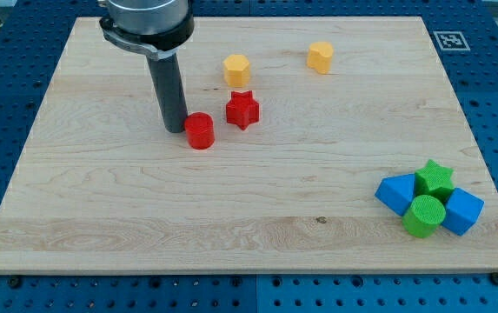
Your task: Put the red circle to the top side of the green star
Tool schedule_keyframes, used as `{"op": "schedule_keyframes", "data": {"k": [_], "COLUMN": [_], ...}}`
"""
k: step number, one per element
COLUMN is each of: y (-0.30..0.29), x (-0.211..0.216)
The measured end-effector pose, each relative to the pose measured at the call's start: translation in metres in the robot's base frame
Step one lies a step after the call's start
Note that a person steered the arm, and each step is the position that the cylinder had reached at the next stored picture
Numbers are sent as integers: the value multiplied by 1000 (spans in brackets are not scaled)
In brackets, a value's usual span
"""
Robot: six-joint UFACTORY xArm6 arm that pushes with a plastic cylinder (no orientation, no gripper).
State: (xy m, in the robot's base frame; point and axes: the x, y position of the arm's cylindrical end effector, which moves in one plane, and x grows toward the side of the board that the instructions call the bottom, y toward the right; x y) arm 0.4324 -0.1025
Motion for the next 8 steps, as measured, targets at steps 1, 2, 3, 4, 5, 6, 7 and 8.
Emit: {"op": "schedule_keyframes", "data": {"k": [1, 2, 3, 4, 5, 6, 7, 8], "y": [11, 45, 43, 37, 53, 109, 124, 116], "x": [9, 10, 26, 33, 52, 50, 49, 41]}}
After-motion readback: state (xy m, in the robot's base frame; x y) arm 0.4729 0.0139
